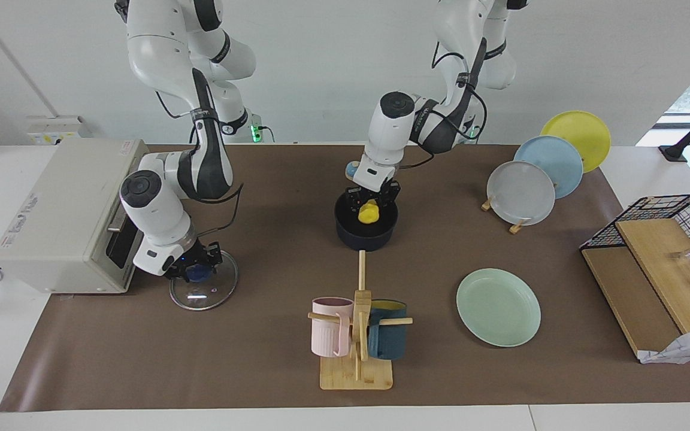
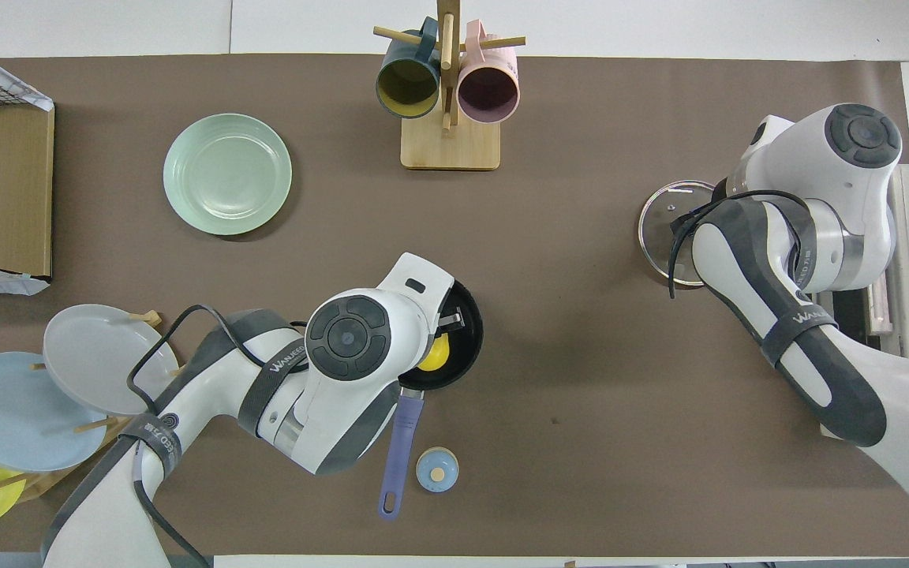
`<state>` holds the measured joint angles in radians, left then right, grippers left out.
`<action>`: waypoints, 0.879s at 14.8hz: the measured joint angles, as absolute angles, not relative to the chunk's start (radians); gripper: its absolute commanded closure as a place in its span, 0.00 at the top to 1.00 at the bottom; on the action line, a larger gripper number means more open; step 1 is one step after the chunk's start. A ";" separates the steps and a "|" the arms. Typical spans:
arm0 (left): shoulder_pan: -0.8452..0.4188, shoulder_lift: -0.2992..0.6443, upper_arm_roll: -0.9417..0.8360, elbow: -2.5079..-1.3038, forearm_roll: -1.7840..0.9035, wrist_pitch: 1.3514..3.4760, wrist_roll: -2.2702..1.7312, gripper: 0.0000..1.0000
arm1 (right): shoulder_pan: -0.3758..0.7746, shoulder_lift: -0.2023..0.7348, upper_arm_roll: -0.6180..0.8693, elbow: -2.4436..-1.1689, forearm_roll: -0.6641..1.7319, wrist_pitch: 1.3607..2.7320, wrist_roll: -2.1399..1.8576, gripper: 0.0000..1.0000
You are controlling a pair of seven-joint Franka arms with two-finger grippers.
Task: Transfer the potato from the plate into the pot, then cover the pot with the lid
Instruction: 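Release the potato into the pot while the right gripper lifts the lid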
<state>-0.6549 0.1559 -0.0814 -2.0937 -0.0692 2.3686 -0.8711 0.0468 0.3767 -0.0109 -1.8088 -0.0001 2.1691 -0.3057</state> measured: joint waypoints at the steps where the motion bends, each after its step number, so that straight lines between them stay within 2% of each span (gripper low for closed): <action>1: -0.660 0.163 -0.081 -2.097 -0.069 2.384 -0.871 0.00 | 0.047 0.376 -0.008 -1.783 0.000 2.139 -0.305 0.45; 8: -0.664 0.193 -0.081 -2.110 -0.069 2.411 -0.804 0.00 | 0.058 0.368 0.078 -1.670 0.002 1.974 -0.192 0.45; 9: -0.664 0.193 -0.081 -2.116 -0.069 2.411 -0.783 0.14 | 0.061 0.363 0.091 -1.653 0.002 1.948 -0.170 0.45; 10: -0.664 0.193 -0.081 -2.123 -0.069 2.412 -0.764 0.54 | 0.062 0.357 0.104 -1.642 0.002 1.930 -0.153 0.45; 11: -0.664 0.193 -0.081 -2.128 -0.069 2.415 -0.752 1.00 | 0.062 0.350 0.116 -1.637 0.002 1.915 -0.136 0.45; 13: -0.664 0.193 -0.081 -2.131 -0.069 2.417 -0.739 1.00 | 0.063 0.338 0.138 -1.634 0.002 1.886 -0.102 0.45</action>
<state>-0.6642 0.1932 -0.0808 -2.1311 -0.0691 2.4167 -0.7388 0.0626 0.3383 0.1378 -1.6339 0.0023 1.8859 -0.1021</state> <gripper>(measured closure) 0.264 0.344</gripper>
